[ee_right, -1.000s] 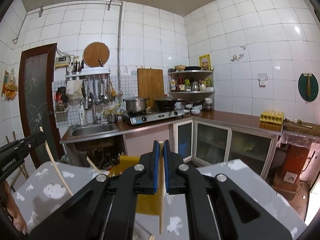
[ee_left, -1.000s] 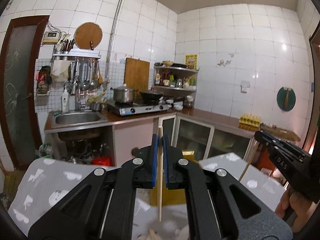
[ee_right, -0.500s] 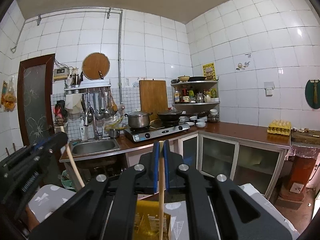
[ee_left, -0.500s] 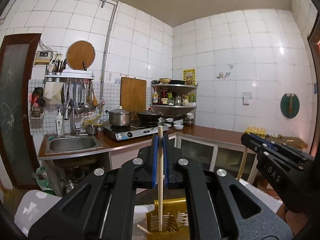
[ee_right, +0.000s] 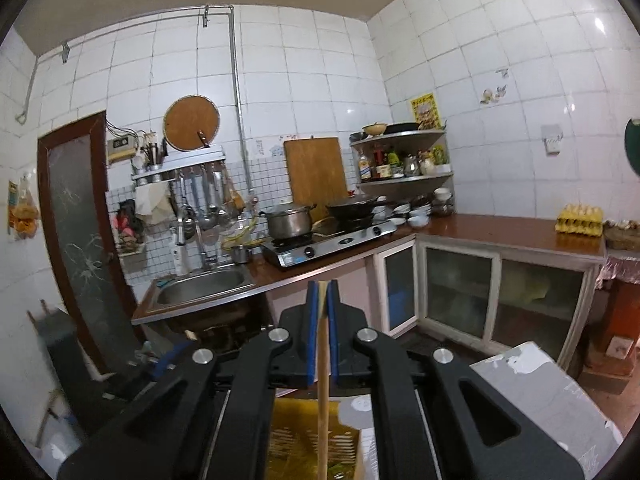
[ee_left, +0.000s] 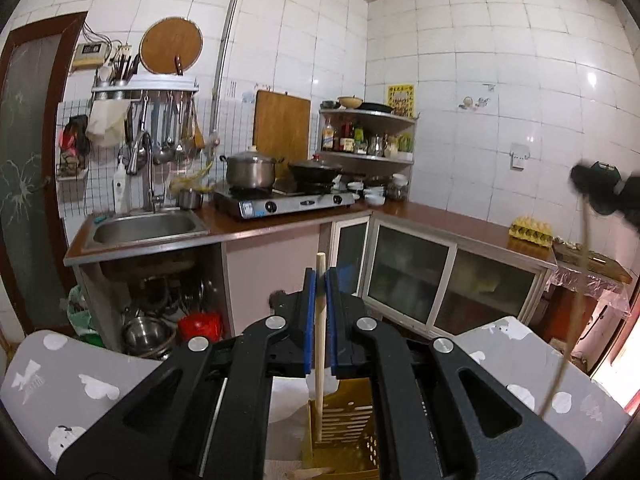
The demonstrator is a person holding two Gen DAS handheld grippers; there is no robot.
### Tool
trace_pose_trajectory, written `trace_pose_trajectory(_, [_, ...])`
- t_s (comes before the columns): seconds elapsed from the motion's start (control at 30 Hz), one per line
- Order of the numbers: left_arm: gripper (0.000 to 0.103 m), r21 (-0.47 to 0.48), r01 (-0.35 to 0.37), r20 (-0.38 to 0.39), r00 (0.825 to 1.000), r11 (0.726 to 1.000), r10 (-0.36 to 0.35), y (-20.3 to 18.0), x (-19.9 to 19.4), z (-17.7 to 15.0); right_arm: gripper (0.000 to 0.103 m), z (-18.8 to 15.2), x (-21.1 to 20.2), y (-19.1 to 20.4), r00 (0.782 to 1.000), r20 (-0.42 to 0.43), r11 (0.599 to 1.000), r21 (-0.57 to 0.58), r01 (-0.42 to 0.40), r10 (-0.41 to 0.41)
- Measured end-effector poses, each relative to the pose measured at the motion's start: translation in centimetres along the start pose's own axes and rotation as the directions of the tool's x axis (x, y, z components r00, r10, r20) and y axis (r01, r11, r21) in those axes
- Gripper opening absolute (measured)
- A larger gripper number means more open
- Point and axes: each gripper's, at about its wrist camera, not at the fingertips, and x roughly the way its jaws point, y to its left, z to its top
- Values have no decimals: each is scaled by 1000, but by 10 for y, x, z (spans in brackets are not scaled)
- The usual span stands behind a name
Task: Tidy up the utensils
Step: 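Lower the left tool's chopstick into the yellow holder and open while the right tool does likewise, then move both open tools back toward the remaining chopsticks on the table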
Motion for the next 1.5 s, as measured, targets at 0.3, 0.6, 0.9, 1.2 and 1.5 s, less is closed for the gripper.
trace_pose_trajectory(0.3, [4,21,-6,-12,1000,1000,6,-1,4,-11,5,5,22,4,991,133,998,-58,37,-29])
trace_pose_trajectory(0.6, [4,16,-11,-70,997,1000,12,10,20,-30,5,-42,58,-3,997,67,991,-136,-14,23])
trace_pose_trajectory(0.9, [47,-60,19,-90,996,998,-24,25,-34,-11,63,-70,43,-24,989,-135,990,-138,43,-61])
trace_pose_trajectory(1.2, [98,-48,-54,-40,998,997,52,43,-139,-13,77,-112,-39,-30,959,-215,977,-148,152,-182])
trace_pose_trajectory(1.5, [98,-87,-145,-223,967,986,122,69,-154,-77,80,-196,-58,-30,886,-403,973,-124,196,-230])
